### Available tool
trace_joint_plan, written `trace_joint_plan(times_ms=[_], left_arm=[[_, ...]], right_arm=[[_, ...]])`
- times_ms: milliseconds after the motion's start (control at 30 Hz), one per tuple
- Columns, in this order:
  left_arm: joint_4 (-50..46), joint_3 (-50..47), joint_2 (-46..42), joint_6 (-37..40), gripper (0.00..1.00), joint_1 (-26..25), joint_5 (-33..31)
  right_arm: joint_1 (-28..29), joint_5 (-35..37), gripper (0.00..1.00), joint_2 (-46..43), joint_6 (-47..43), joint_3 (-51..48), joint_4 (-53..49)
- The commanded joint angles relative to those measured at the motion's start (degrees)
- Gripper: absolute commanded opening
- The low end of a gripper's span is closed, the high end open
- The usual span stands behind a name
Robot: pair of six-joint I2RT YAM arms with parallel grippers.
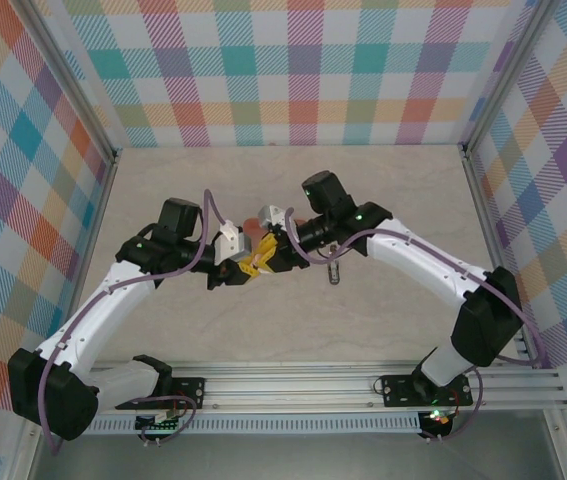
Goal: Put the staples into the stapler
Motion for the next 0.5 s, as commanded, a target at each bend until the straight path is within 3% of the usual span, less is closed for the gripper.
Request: trace_joint_plan(times_ms=[0,467], left_arm=[[-0.3,0.4,-1.1,1.1,0.03,-0.3,-0.7],[-0.2,0.2,-1.5,1.2,0.02,-0.3,-1.6]], right_arm=[[-1.2,-2.6,0.21,-4.2,1.0,-1.8,3.5],[-10.4,-3.4,0.22,-14.7,11.8,-14.7,15.7]])
